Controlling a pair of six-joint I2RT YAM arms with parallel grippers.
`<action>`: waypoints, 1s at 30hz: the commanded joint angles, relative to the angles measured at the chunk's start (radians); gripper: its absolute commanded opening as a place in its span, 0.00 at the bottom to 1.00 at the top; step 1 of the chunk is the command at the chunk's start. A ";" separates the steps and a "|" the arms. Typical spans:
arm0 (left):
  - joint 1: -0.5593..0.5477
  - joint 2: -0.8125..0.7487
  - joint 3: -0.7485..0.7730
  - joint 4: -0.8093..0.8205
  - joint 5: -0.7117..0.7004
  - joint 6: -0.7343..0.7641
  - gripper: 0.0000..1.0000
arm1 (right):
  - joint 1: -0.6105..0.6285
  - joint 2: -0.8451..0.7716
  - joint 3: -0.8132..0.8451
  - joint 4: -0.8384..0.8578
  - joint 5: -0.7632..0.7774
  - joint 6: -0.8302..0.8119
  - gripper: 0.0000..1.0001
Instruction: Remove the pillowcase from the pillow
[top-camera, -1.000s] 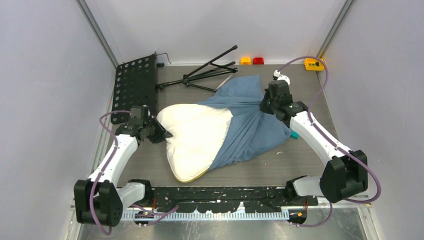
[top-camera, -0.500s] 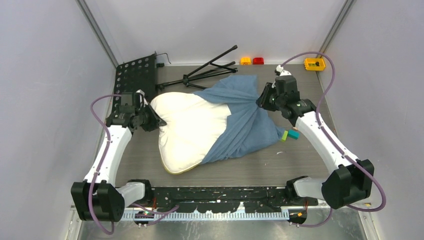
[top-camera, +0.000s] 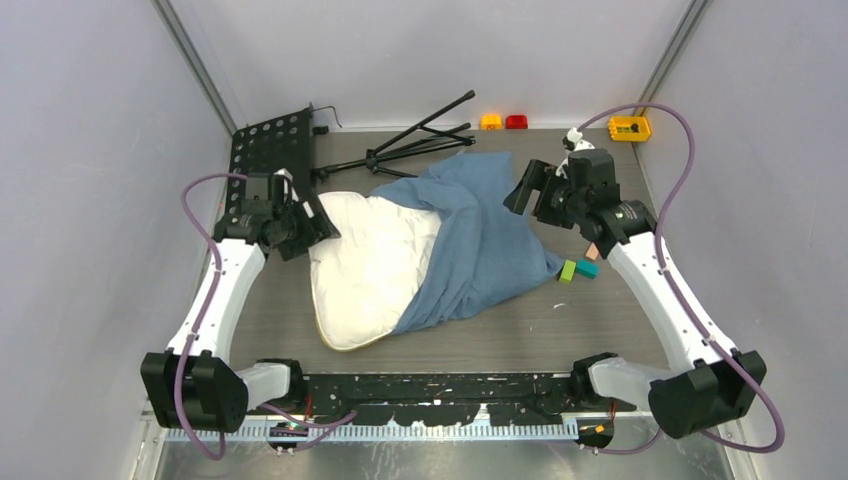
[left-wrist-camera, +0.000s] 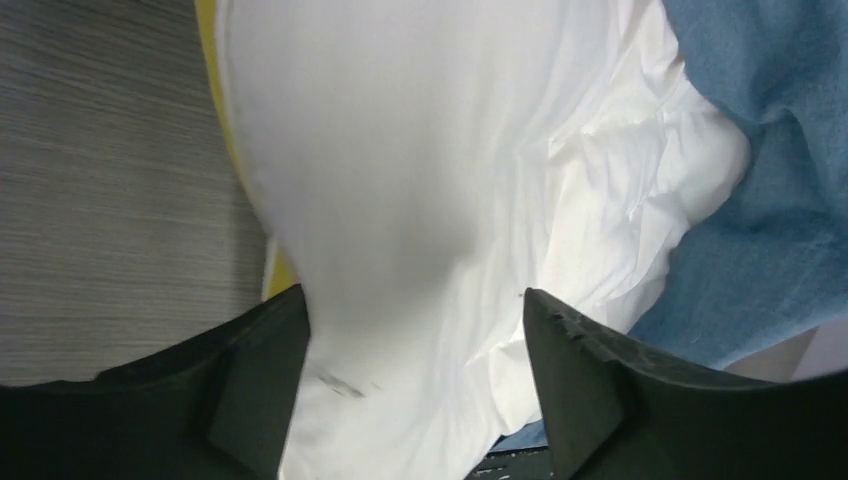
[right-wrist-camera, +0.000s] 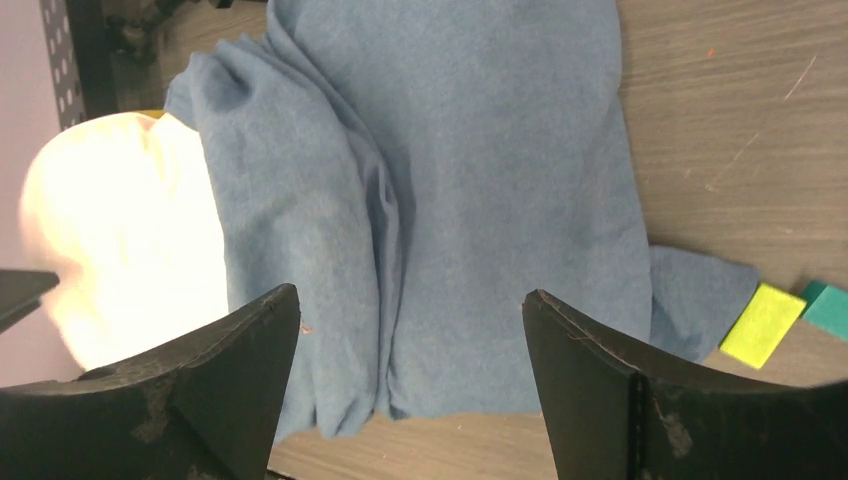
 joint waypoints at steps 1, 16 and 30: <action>-0.006 -0.005 0.102 -0.077 -0.119 0.031 0.82 | -0.002 -0.074 0.007 -0.093 -0.018 0.058 0.87; -0.024 -0.304 -0.146 -0.297 0.042 -0.089 1.00 | 0.366 -0.093 -0.079 -0.109 0.216 0.147 0.88; -0.295 -0.331 -0.334 -0.181 -0.077 -0.342 1.00 | 0.722 0.216 -0.022 -0.021 0.553 0.279 0.90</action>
